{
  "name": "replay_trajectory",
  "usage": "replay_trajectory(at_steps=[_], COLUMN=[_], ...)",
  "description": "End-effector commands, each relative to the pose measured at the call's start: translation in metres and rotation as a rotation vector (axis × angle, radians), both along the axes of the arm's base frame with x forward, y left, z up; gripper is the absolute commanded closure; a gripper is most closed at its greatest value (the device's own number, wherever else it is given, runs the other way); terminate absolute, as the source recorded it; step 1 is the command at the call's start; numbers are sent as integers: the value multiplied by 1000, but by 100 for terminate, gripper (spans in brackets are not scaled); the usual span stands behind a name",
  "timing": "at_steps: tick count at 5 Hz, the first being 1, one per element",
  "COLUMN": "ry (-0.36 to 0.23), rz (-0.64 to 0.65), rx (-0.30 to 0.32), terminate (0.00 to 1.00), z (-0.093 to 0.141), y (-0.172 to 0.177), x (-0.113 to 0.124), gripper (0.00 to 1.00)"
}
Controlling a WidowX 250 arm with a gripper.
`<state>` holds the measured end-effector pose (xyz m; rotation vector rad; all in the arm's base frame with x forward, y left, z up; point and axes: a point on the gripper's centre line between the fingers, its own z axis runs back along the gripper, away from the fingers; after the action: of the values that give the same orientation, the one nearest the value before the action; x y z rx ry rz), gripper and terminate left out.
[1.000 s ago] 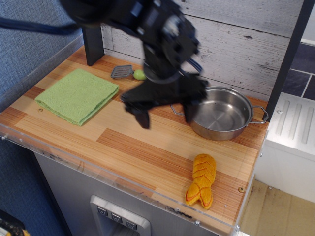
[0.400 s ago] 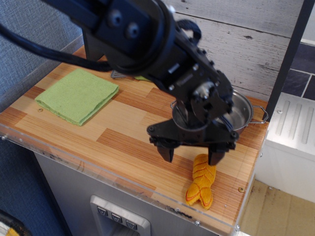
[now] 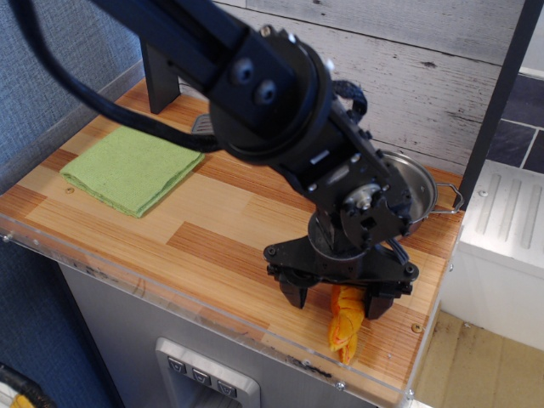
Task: Move the banana plush and place it on the green cloth.
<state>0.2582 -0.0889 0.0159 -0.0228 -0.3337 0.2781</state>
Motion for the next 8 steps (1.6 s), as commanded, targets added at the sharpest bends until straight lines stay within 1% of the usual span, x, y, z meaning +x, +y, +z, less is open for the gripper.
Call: replay_trajectory(at_steps=[1, 3, 4, 5, 6, 7, 8], ry=[-43, -64, -70, -121, -163, -191, -188], rz=[4, 31, -12, 12, 41, 89, 160], rx=[10, 7, 14, -2, -1, 15, 30], terminate=[0, 0, 0, 0, 0, 0, 0], z=[4, 13, 37, 69, 103, 120, 127], y=[5, 16, 18, 25, 42, 73, 111], x=[-2, 1, 8, 9, 8, 9, 26], gripper=[100, 100, 100, 100, 100, 100, 100])
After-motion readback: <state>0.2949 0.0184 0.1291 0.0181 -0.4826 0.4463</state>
